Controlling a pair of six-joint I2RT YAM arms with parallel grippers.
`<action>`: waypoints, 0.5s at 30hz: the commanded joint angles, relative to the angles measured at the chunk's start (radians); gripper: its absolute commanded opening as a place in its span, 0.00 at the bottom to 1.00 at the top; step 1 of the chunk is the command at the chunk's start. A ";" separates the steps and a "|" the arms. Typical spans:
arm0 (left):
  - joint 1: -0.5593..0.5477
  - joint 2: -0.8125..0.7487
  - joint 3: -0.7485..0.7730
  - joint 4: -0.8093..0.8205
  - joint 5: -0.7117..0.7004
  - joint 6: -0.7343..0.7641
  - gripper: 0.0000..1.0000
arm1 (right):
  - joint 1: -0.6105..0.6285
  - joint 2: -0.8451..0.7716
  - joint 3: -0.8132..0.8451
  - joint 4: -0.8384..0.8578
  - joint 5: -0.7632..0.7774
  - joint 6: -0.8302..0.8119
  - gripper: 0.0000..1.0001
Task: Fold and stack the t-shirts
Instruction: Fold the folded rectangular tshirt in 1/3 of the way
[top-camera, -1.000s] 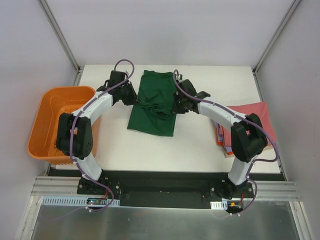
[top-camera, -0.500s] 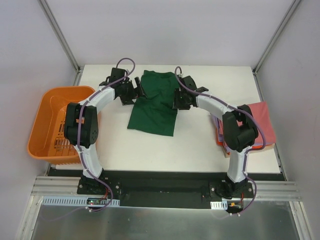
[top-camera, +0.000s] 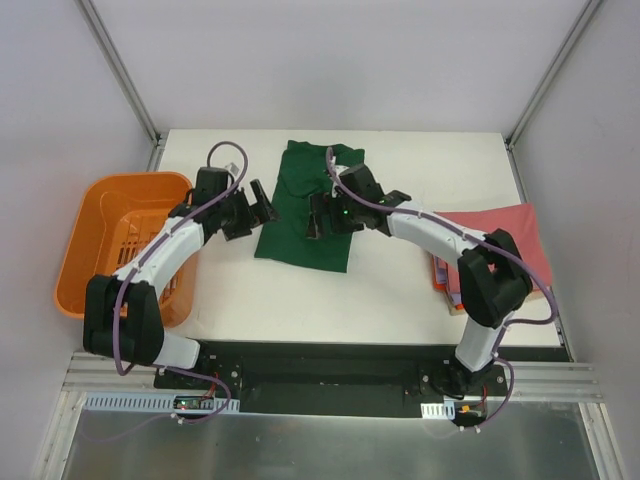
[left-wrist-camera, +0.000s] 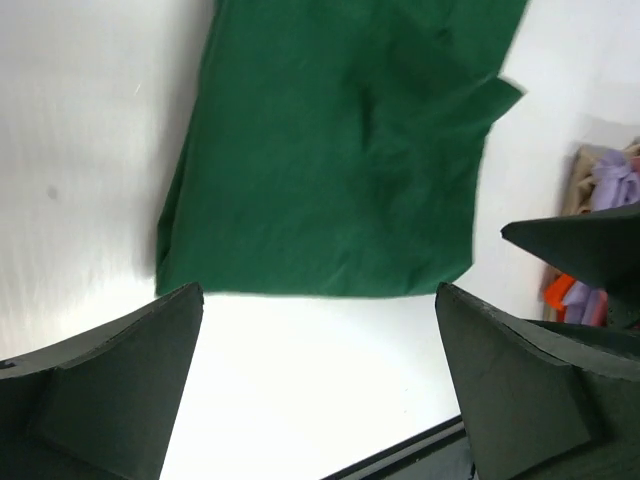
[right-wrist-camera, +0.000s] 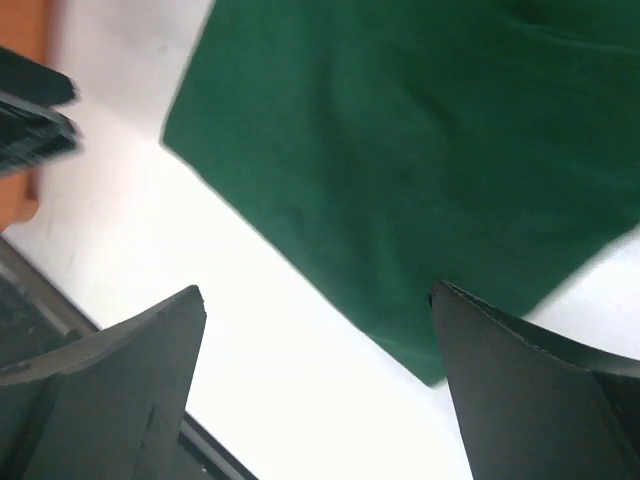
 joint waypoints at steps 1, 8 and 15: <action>0.006 -0.094 -0.157 -0.007 -0.085 -0.056 0.99 | 0.029 0.108 0.084 0.106 -0.190 -0.037 0.96; 0.007 -0.136 -0.237 -0.011 -0.081 -0.057 0.99 | -0.008 0.404 0.374 0.084 -0.031 -0.040 0.96; 0.018 -0.126 -0.251 -0.013 -0.092 -0.062 0.99 | -0.044 0.427 0.501 -0.020 -0.077 -0.156 0.97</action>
